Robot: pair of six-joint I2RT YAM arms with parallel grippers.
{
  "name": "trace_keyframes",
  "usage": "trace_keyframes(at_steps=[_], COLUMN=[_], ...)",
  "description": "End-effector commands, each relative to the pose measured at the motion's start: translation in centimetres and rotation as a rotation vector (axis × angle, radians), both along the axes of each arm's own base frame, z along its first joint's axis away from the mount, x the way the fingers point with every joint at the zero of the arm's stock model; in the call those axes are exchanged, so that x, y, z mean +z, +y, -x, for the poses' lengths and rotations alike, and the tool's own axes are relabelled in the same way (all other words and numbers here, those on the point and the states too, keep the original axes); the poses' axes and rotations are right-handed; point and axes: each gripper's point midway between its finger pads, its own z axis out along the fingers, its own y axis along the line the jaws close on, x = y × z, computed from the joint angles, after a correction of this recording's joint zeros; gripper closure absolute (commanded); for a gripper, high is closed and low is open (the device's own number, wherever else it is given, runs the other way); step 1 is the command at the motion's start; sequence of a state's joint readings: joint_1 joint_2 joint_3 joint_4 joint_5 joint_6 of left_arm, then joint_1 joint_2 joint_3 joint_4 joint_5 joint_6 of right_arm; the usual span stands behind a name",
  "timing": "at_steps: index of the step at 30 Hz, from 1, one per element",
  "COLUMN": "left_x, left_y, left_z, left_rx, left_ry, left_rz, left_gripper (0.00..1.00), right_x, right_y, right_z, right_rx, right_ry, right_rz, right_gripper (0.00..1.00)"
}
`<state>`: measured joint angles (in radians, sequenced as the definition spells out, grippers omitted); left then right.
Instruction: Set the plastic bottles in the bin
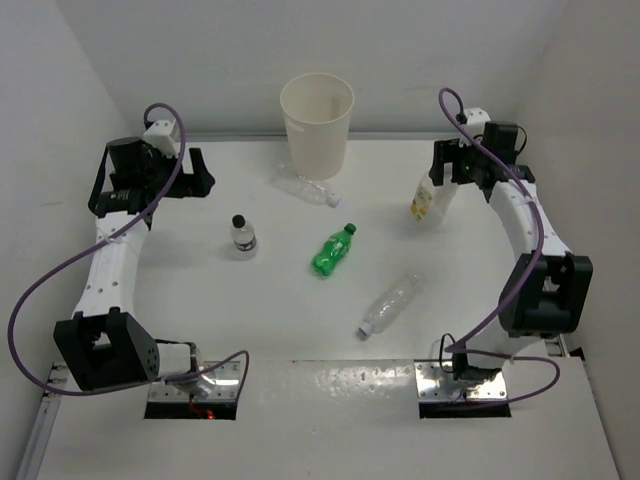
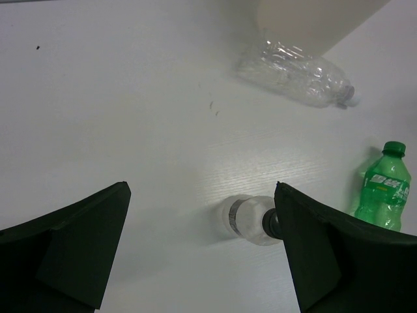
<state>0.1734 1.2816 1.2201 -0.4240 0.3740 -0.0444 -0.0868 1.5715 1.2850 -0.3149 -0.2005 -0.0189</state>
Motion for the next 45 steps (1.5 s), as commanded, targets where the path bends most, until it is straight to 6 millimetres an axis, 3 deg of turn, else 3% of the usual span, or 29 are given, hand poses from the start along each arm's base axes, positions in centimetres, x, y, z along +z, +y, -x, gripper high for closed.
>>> trace_keyframes(at_steps=[1,4,12,13,15,18,20,22,23,24,26,27,28,29,30,31,33,34,36,38,40,41,42,43,44,45], left_x=[0.4,-0.1,-1.4,-1.4,-1.4,-1.8,-2.1,-1.7,-1.7,-1.7,-1.7,-1.7,-1.7,-1.9,-1.4,-1.4,-1.4,-1.5,-1.5,-1.5,-1.7,-1.7,-1.7,-1.7,-1.7,-1.7], left_y=[0.0,0.4,0.5,0.5,0.9,0.9,0.9,0.9,0.9,0.9,0.9,0.9,0.9,0.9,1.0,1.0,1.0,1.2,1.6,1.8,2.1,2.1,2.3,2.3,2.3,2.3], left_z=[-0.4,-0.4,-0.3,-0.3,-0.3,-0.5,-0.6,-0.7,-0.7,-0.7,-0.7,-0.7,-0.7,-0.6,-0.7,-0.7,-0.7,-0.7,-0.7,-0.7,-0.6,-0.6,-0.6,-0.6,-0.6,-0.6], left_rx=[-0.031,-0.027,-0.019,-0.019,-0.010,-0.010,-0.010,-0.010,-0.010,-0.010,-0.010,-0.010,-0.010,-0.010,-0.014,-0.018,-0.018,-0.015,-0.006,-0.001,0.008,0.008,0.016,0.016,0.016,0.020], left_ry=[-0.012,0.004,0.033,0.033,0.033,0.044,0.053,0.044,0.044,0.044,0.044,0.044,0.044,0.053,0.040,0.038,0.038,0.037,0.037,0.037,0.046,0.046,0.047,0.047,0.047,0.049], left_rz=[-0.002,-0.008,-0.007,-0.007,-0.006,-0.004,-0.002,-0.004,-0.004,-0.004,-0.004,-0.004,-0.004,-0.002,-0.012,-0.020,-0.020,-0.034,-0.034,-0.047,-0.045,-0.045,-0.049,-0.049,-0.049,-0.042], left_gripper=[0.00,0.00,0.00,0.00,0.00,0.00,0.00,0.00,0.00,0.00,0.00,0.00,0.00,0.00,0.00,0.00,0.00,0.00,0.00,0.00,0.00,0.00,0.00,0.00,0.00,0.00], right_x=[-0.1,-1.1,-2.7,-3.0,-3.4,-4.2,-4.7,-4.4,-4.0,-2.9,-1.6,1.1,2.4,4.7,8.4,9.9,14.7,19.5,22.8,27.7,29.2,30.6,31.5,29.6,30.5,29.4], right_y=[0.1,0.9,2.4,2.5,2.5,2.8,2.9,2.8,3.0,3.2,3.9,4.5,4.9,5.3,7.1,7.7,9.5,10.9,12.6,15.8,17.4,19.7,20.6,22.5,23.9,24.6], right_z=[-1.9,-2.3,-1.2,-1.0,-0.6,-0.1,0.3,0.2,0.0,-0.6,-1.1,-2.4,-2.8,-4.0,-4.9,-5.4,-6.9,-7.5,-8.0,-8.0,-9.0,-8.7,-9.4,-10.8,-10.6,-11.7], right_rx=[0.021,0.080,0.151,0.154,0.151,0.155,0.154,0.150,0.155,0.157,0.169,0.181,0.185,0.188,0.214,0.209,0.236,0.246,0.272,0.325,0.338,0.375,0.393,0.407,0.427,0.423], right_ry=[-0.005,0.019,0.062,0.076,0.100,0.133,0.141,0.129,0.118,0.092,0.068,0.005,-0.018,-0.064,-0.140,-0.162,-0.266,-0.377,-0.484,-0.658,-0.748,-0.794,-0.827,-0.798,-0.827,-0.831], right_rz=[0.026,0.027,-0.010,-0.016,-0.020,-0.033,-0.032,-0.032,-0.035,-0.037,-0.049,-0.043,-0.047,-0.055,-0.067,-0.098,-0.127,-0.170,-0.207,-0.278,-0.289,-0.287,-0.278,-0.270,-0.262,-0.256], right_gripper=[0.05,0.08,0.41,0.40,0.27,0.26,0.37,0.59,0.66,0.76,0.85,0.87,0.89,0.89,0.90,0.91,0.93,0.96,0.97,0.98,1.00,1.00,1.00,1.00,1.00,1.00])
